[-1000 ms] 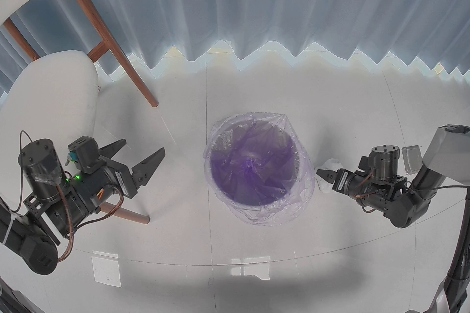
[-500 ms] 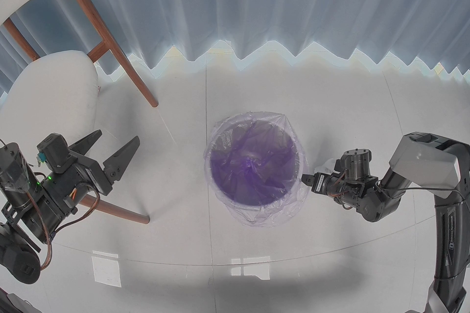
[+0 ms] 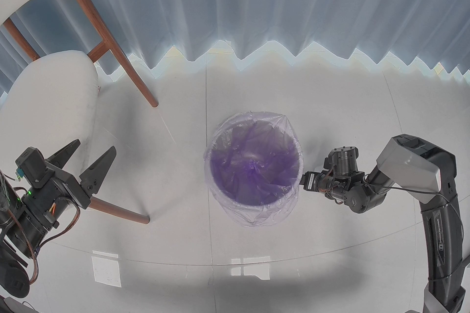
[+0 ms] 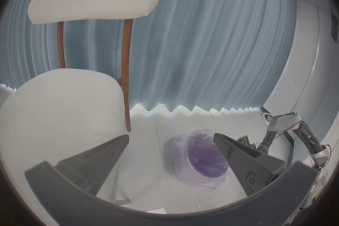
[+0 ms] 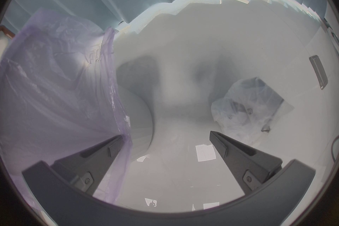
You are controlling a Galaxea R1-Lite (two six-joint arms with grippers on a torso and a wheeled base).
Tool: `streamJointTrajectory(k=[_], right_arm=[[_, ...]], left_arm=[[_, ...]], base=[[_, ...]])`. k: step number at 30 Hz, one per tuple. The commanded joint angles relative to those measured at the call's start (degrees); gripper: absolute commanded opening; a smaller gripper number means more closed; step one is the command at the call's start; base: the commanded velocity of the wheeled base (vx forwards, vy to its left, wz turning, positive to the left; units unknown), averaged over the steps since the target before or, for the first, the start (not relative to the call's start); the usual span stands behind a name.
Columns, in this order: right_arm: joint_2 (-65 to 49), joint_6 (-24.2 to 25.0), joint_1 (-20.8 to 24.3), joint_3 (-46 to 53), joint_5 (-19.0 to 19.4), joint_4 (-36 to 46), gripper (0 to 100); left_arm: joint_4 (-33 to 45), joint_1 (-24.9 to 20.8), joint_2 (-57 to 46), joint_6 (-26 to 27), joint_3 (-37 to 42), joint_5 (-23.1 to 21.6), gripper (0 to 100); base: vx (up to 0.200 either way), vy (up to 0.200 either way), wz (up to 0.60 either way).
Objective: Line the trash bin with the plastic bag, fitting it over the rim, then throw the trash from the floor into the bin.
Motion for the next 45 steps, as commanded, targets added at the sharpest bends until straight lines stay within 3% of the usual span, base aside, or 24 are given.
streamJointTrajectory(k=[1,7,13,20,26,34,38,45], right_arm=[[3.9,-0.4,0.0,-3.6,-0.2,1.6,100],[4.6,-0.8,-0.1,-5.5,-0.3,3.7,100],[-1.9,0.3,-0.1,-0.2,0.0,3.2,100],[-13.5,7.3,-0.4,10.0,0.7,3.2,100],[-17.2,9.1,-2.9,12.2,0.4,3.3,100],[-17.4,8.4,-9.0,7.9,-0.1,6.6,100],[-14.1,3.5,-12.7,2.7,-0.1,11.3,100],[-7.0,-7.0,-13.4,-1.0,0.3,9.0,100]], left_arm=[[0.0,0.4,-3.0,0.0,2.0,0.1,100],[0.0,0.4,-3.9,0.3,3.4,0.0,100],[-0.1,0.6,-3.8,0.3,2.4,0.0,100],[-0.1,0.6,-3.8,0.3,2.4,0.0,100],[0.0,0.6,-3.8,0.3,2.7,0.0,100],[0.0,0.3,-3.9,0.0,5.3,-0.2,100],[0.0,0.5,-4.8,0.3,7.2,-0.4,100],[0.2,4.8,-7.3,0.4,8.2,1.1,100]], base=[[0.0,0.0,0.0],[0.0,0.0,0.0],[0.0,0.0,0.0],[0.0,0.0,0.0],[0.0,0.0,0.0],[0.0,0.0,0.0],[0.0,0.0,0.0],[0.0,0.0,0.0]])
